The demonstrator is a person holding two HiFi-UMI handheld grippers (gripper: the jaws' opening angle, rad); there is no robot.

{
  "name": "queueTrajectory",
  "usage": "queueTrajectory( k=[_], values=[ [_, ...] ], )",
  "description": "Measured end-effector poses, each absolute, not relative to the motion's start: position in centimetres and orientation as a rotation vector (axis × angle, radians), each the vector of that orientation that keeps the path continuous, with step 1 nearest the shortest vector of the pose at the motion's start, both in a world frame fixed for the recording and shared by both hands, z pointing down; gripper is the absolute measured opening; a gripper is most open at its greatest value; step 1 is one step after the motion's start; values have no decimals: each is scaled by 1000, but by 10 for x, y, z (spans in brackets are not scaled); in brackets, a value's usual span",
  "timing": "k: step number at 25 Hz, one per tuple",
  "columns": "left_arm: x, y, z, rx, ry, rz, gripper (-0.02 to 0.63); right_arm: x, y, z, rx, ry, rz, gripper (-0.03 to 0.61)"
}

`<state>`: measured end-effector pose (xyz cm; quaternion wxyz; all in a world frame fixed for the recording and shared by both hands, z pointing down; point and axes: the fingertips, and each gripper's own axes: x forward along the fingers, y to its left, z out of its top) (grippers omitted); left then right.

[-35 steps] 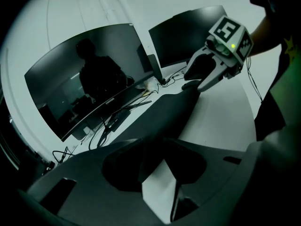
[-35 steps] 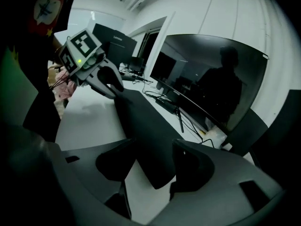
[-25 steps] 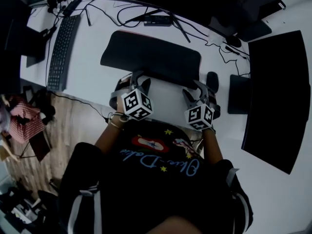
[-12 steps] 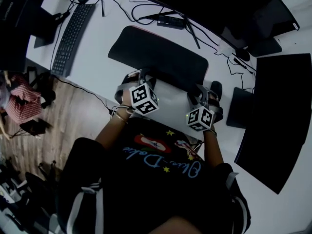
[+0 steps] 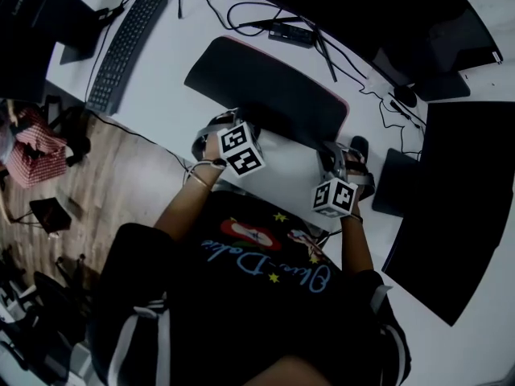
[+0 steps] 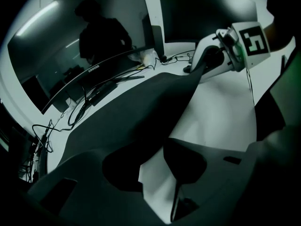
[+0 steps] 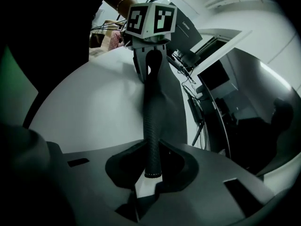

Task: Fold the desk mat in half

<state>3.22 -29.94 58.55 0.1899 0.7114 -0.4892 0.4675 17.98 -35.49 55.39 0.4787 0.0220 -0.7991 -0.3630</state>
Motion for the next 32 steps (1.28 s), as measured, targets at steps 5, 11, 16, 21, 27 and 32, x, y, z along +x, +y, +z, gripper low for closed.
queueTrajectory(
  k=[5,11,16,21,27,32],
  values=[
    [34,-300,585,2029,-1384,1274,124,171,-359,530,-7,-1886,-1027,38],
    [33,-300,584,2071,-1362,1253,112,146,-363,492,-67,-1794,-1215,37],
    [31,-299,582,2109,-1355,1211,106,111,-359,462,-144,-1715,-1368,37],
    [34,-300,581,2146,-1339,1167,104,83,-354,444,-244,-1627,-1494,37],
    [31,-300,576,2159,-1354,1031,96,42,-354,430,-282,-1598,-1589,38],
    [32,-300,575,2166,-1354,966,81,9,-348,428,-267,-1639,-1623,38]
  ],
)
